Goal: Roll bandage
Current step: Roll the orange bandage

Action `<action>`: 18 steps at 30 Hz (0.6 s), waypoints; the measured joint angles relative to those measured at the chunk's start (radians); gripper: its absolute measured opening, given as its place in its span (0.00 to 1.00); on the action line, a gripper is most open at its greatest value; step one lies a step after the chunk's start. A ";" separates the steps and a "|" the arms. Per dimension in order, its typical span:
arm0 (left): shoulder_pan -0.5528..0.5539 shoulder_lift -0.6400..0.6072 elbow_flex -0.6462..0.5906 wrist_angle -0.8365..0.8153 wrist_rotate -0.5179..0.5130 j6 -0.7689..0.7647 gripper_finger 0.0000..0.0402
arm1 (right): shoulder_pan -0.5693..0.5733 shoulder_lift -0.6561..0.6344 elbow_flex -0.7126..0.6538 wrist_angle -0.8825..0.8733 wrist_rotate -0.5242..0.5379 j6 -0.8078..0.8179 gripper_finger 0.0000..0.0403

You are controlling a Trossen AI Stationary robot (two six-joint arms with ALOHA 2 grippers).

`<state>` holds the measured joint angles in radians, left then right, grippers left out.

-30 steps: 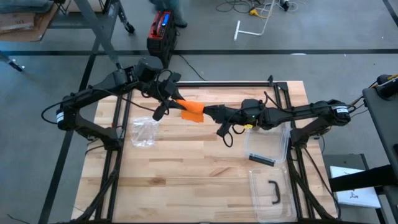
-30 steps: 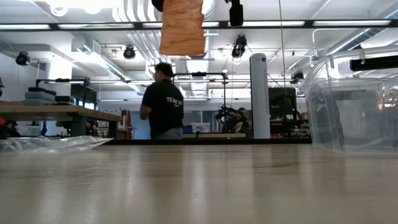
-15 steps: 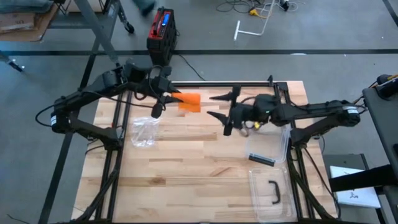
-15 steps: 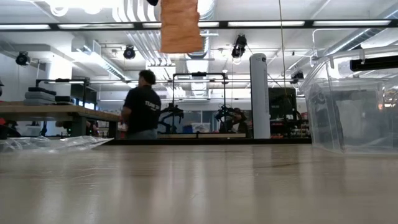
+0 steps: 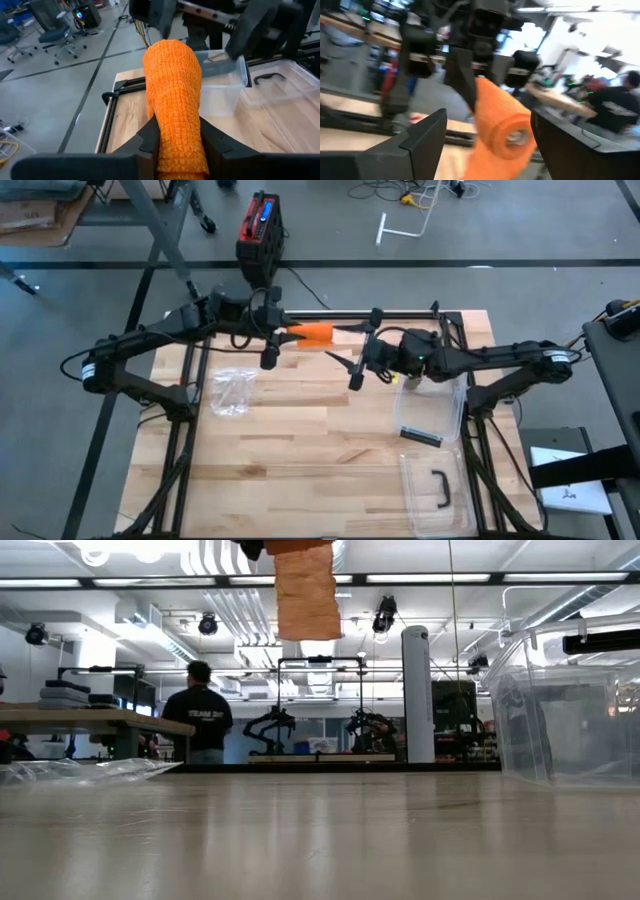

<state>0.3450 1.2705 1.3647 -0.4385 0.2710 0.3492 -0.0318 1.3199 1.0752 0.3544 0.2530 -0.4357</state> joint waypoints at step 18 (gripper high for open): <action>-0.005 -0.012 0.001 -0.049 0.007 -0.031 0.16 | -0.034 0.010 0.027 0.010 0.285 -0.282 0.55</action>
<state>0.3402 1.2587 1.3653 -0.4875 0.2783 0.3184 -0.0656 1.3299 1.1023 0.3645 0.5378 -0.7174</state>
